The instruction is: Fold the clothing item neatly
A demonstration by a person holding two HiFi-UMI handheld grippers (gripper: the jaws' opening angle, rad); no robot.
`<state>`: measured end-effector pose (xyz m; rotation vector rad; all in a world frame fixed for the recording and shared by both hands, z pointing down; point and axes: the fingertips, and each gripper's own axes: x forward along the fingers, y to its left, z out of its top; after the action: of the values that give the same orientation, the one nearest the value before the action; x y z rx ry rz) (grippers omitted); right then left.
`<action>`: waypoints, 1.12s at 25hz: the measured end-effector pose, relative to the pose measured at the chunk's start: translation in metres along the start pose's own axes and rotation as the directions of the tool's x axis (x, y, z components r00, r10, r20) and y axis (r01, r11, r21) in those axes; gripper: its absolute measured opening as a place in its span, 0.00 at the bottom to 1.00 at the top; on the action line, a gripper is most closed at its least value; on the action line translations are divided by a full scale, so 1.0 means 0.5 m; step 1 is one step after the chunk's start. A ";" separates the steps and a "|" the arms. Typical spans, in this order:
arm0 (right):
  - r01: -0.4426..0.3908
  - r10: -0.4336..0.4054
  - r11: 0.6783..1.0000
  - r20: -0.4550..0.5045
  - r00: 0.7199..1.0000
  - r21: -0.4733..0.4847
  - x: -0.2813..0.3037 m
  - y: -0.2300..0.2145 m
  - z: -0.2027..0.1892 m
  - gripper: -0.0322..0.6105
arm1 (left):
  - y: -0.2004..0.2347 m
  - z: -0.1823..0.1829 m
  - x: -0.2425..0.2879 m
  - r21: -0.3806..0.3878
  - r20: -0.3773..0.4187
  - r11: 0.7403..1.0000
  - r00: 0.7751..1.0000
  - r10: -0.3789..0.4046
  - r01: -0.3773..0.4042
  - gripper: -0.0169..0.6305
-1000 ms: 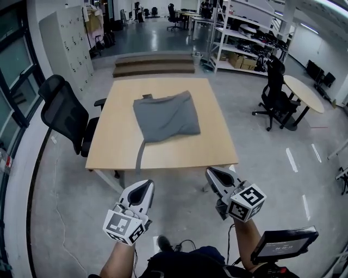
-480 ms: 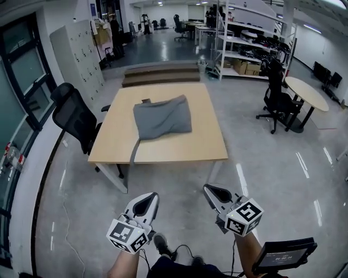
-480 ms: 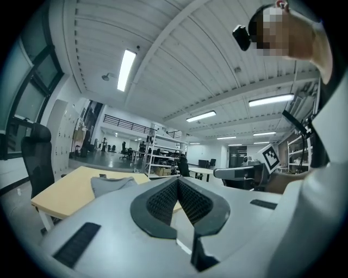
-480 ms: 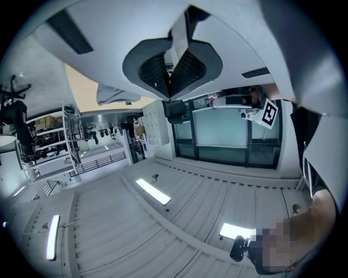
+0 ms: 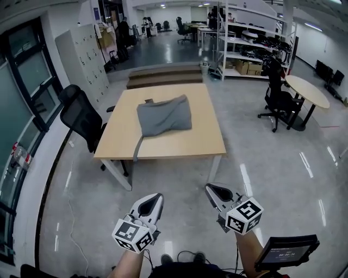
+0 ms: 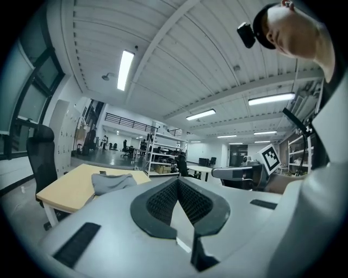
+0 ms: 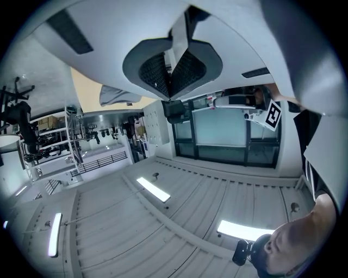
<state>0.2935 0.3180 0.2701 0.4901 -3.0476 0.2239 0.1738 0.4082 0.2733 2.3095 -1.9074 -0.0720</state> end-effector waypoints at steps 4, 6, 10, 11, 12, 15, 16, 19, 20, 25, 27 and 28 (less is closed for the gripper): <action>0.017 -0.017 1.000 0.023 1.000 -0.009 0.011 0.033 0.024 0.06 | 0.017 0.008 -0.022 0.013 -0.006 1.000 1.000 0.005 -0.005 0.03; 0.023 -0.022 1.000 0.024 0.999 -0.015 0.010 0.051 0.034 0.06 | 0.020 0.016 -0.035 0.014 -0.002 1.000 1.000 0.004 -0.004 0.03; 0.027 -0.027 0.999 0.015 1.000 -0.023 0.018 0.081 0.033 0.06 | 0.033 0.027 -0.058 0.017 0.012 1.000 1.000 -0.001 0.001 0.03; 0.028 -0.028 0.999 0.012 1.000 -0.024 0.022 0.086 0.029 0.06 | 0.038 0.027 -0.062 0.016 0.018 1.000 1.000 0.000 -0.001 0.03; 0.030 -0.030 0.999 0.010 1.000 -0.025 0.024 0.089 0.025 0.06 | 0.041 0.027 -0.067 0.016 0.023 1.000 1.000 0.001 -0.002 0.03; 0.033 -0.032 0.999 0.010 0.999 -0.023 0.028 0.095 0.023 0.06 | 0.043 0.032 -0.078 0.019 0.035 1.000 0.999 -0.003 0.002 0.03; 0.031 -0.031 0.999 0.011 0.999 -0.023 0.028 0.098 0.024 0.06 | 0.042 0.033 -0.081 0.021 0.035 1.000 0.999 -0.004 0.003 0.03; 0.029 -0.028 0.999 0.009 1.000 -0.028 0.024 0.103 0.025 0.06 | 0.041 0.032 -0.090 0.020 0.030 1.000 1.000 0.003 -0.004 0.03; 0.027 -0.027 0.999 0.010 1.000 -0.027 0.024 0.104 0.025 0.06 | 0.041 0.031 -0.092 0.018 0.029 1.000 1.000 0.006 -0.007 0.03; 0.022 -0.022 1.000 0.015 1.000 -0.009 0.024 0.113 0.024 0.06 | 0.036 0.037 -0.100 0.027 0.032 1.000 0.999 -0.001 0.000 0.03; 0.021 -0.021 1.000 0.017 1.000 -0.011 0.023 0.116 0.030 0.06 | 0.032 0.042 -0.100 0.025 0.035 1.000 0.999 -0.004 0.003 0.03; 0.020 -0.019 1.000 0.020 1.000 -0.013 0.023 0.117 0.033 0.06 | 0.031 0.045 -0.100 0.024 0.036 1.000 0.999 -0.006 0.005 0.03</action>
<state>0.2637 0.3669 0.2467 0.5240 -3.0597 0.1996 0.1463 0.4527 0.2507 2.3441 -1.9297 -0.0931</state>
